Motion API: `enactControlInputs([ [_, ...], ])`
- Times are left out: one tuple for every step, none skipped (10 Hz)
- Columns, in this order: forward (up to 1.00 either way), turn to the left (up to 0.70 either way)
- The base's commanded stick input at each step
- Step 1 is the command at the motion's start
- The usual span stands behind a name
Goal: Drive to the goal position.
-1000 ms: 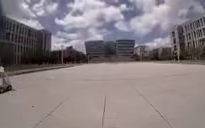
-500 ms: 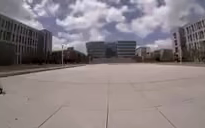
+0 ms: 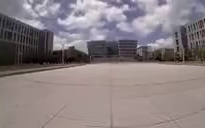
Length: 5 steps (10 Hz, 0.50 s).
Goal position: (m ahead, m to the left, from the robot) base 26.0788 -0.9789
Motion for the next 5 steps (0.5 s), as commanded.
enactControlInputs([
  [0.7,0.0],
  [0.7,0.0],
  [0.7,0.0],
  [0.7,0.0],
  [0.7,0.0],
])
